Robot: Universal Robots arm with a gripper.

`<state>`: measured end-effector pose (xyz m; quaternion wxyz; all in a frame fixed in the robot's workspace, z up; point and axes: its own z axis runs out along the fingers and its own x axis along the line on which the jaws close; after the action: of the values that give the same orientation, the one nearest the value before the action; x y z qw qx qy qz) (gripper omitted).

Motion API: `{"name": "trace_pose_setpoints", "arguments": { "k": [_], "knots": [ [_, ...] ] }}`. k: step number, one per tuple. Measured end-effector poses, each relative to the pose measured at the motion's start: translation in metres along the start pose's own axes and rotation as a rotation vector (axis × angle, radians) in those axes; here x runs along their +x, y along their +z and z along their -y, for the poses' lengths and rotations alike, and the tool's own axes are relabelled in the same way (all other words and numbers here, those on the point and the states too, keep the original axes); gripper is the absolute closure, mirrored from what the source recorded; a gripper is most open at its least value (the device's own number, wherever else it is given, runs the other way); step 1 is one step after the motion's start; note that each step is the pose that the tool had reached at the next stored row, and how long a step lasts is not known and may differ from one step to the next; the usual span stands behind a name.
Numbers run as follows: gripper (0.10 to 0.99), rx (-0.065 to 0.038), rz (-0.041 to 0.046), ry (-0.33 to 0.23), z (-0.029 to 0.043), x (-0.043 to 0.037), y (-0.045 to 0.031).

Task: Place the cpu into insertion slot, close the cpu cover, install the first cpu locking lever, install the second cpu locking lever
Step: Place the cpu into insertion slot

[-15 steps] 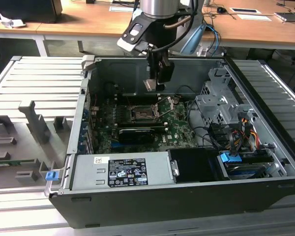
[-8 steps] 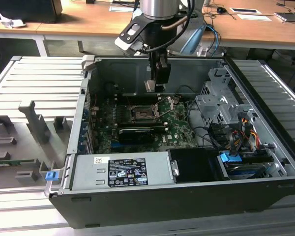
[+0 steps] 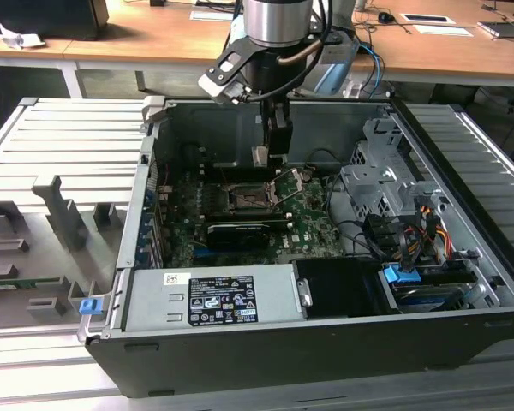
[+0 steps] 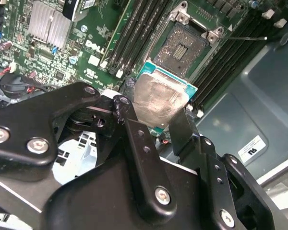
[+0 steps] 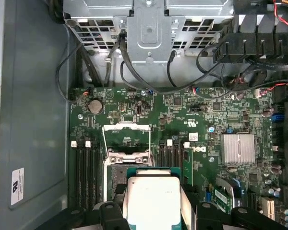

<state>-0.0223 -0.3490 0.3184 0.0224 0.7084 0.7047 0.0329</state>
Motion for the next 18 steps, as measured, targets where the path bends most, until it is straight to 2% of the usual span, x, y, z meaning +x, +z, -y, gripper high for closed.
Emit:
{"name": "trace_pose_setpoints", "arguments": {
  "k": [2,11,18],
  "knots": [
    [0.557,0.000,-0.0033,0.000,0.0001,0.0000,0.0015],
    [0.557,0.000,-0.0035,0.000,0.0002,0.0000,0.0022],
    [0.557,-0.001,-0.0070,0.000,0.0013,-0.0002,0.0115]
  ]
}}
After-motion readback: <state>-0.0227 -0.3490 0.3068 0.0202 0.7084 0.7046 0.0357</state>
